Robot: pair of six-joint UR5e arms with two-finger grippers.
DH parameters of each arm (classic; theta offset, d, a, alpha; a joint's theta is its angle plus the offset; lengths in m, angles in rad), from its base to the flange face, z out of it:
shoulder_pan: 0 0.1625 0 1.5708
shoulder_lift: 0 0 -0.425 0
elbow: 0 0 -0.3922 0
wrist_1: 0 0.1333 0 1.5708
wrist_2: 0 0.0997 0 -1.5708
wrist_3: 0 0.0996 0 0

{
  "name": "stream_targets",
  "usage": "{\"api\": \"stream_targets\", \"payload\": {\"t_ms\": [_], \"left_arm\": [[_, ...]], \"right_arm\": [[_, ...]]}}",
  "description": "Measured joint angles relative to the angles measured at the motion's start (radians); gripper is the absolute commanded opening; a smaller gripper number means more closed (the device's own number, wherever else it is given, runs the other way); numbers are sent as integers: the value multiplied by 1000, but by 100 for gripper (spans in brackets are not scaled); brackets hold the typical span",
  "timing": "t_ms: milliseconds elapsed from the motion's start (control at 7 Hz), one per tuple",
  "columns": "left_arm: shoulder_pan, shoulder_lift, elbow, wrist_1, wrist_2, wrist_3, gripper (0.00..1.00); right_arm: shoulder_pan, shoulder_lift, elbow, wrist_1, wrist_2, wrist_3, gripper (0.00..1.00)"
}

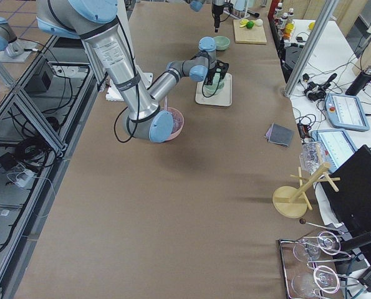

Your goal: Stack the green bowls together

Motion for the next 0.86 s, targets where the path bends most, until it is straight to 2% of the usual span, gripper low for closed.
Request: {"api": "stream_targets", "payload": {"t_ms": [143, 286, 714, 857], "left_arm": [[0, -2, 1, 0, 0, -5, 97], [1, -4, 3, 0, 0, -14, 97], [2, -19, 45, 0, 1, -21, 97], [2, -36, 74, -1, 1, -21, 94]], "right_arm": [[-1, 2, -2, 0, 0, 0, 73], [-1, 6, -6, 1, 0, 0, 100], [8, 16, -10, 5, 0, 1, 100], [28, 14, -1, 4, 8, 1, 100]]}}
